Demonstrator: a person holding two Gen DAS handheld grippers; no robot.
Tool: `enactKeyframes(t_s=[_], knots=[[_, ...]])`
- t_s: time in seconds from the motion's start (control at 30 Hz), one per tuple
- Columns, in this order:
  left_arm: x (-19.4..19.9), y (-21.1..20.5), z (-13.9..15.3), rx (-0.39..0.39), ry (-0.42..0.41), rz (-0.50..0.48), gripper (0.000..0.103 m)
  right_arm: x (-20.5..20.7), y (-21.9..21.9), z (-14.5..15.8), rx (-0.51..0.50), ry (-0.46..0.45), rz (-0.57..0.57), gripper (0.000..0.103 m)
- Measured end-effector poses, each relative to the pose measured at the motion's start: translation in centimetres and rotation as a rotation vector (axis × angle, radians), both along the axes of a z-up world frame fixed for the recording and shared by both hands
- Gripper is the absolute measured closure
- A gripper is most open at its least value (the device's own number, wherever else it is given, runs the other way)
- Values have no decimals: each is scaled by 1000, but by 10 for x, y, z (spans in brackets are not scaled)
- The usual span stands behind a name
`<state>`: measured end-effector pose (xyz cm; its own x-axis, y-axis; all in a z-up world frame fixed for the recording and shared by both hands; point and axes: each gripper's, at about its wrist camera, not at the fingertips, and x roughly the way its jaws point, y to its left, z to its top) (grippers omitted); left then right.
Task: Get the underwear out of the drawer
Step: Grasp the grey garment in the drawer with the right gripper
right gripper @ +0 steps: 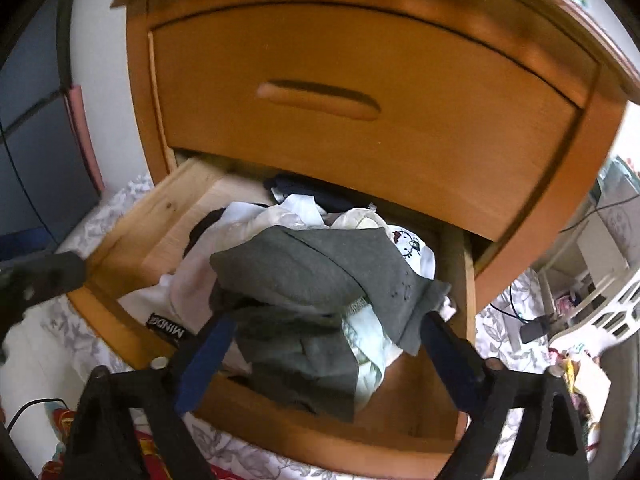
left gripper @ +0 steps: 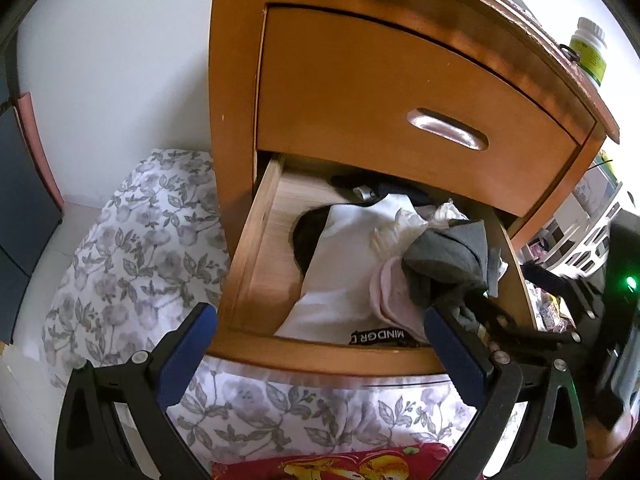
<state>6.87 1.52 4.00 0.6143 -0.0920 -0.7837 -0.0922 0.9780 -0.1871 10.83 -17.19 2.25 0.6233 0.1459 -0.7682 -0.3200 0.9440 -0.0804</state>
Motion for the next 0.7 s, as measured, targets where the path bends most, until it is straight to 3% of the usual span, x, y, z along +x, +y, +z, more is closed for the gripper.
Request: enactKeyframes(t_s=[0.23,0.33,0.4,0.5,0.6,0.7], knots=[[-11,7,-2,-36,-6,24,0,18,13,-10,-45,20,4,27],[-14,7,-4,-49,0,21,0,22,18,-13,-37,32,27,49],[-17,6,-5,-53,4,17,0,23,20,-15,-18,48,41,71],[-21,6,-7,-60,10,18,0,20,21,-17,0,37,49,88],[-24,6,-8,-66,15,21,0,15,18,-12,18,8,52,98],[-27,7,-7,-71,13,21,0,8,11,-2,37,-28,55,100]])
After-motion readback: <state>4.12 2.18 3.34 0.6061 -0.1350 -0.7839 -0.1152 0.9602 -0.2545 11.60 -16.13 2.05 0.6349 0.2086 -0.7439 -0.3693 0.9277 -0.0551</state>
